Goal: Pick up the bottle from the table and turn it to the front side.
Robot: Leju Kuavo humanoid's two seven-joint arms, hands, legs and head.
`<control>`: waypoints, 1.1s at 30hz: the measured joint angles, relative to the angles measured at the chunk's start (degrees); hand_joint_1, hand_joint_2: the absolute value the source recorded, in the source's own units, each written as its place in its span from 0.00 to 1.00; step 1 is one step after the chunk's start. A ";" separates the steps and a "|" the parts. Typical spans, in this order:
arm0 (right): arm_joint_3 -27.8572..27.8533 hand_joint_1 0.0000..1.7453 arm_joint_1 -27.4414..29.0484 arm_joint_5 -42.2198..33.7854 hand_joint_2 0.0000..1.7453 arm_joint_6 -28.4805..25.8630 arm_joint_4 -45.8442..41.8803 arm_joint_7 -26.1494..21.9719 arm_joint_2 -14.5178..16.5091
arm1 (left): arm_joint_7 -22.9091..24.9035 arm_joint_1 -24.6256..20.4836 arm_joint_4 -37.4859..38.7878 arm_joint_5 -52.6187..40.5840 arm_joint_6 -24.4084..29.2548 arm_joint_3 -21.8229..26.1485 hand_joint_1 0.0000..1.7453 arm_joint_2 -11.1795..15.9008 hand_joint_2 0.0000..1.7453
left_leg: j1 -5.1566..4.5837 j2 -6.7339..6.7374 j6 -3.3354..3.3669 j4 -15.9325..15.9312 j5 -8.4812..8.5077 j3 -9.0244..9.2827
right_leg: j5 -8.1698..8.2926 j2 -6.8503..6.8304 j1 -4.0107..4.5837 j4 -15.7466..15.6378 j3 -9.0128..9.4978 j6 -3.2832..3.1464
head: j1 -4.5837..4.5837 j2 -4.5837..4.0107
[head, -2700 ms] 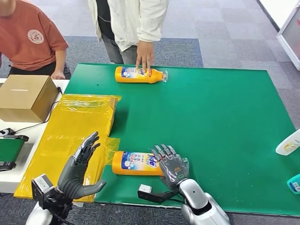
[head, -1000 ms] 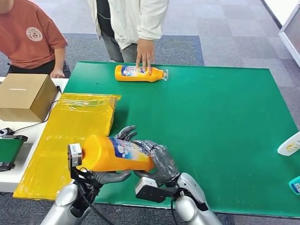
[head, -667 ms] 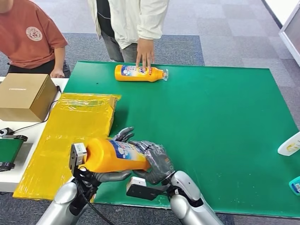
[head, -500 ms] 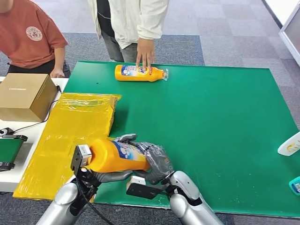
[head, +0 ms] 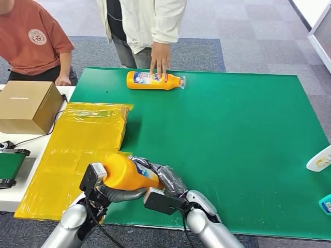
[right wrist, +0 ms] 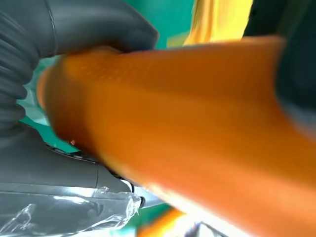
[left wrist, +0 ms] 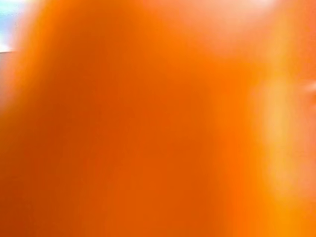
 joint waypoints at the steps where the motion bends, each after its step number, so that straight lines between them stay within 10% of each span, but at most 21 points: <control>1: -0.61 0.00 0.11 -1.74 1.00 1.54 0.00 -0.03 0.01 | -0.27 0.06 -0.16 -2.59 1.51 -0.09 1.00 -0.01 1.00 | 0.00 0.00 0.00 0.00 0.00 0.00 | 0.00 0.00 0.00 0.00 0.00 0.00 | -0.01 0.01; 18: -18.14 0.00 10.95 -12.70 1.00 3.59 -21.77 2.61 -2.59 | 6.27 4.57 -6.73 -44.18 29.01 6.91 1.00 0.31 1.00 | -0.04 -0.04 0.01 0.01 0.00 -0.13 | 0.01 0.00 0.00 0.00 -0.03 0.01 | -0.01 0.01; 33: -19.56 0.00 11.49 -13.73 1.00 6.23 -26.79 2.89 -2.78 | 15.22 -1.78 10.09 -67.91 34.34 14.50 1.00 0.23 1.00 | -0.04 -0.04 -0.04 0.01 0.07 -0.10 | 0.09 0.00 0.00 0.00 -0.01 0.00 | 0.00 0.00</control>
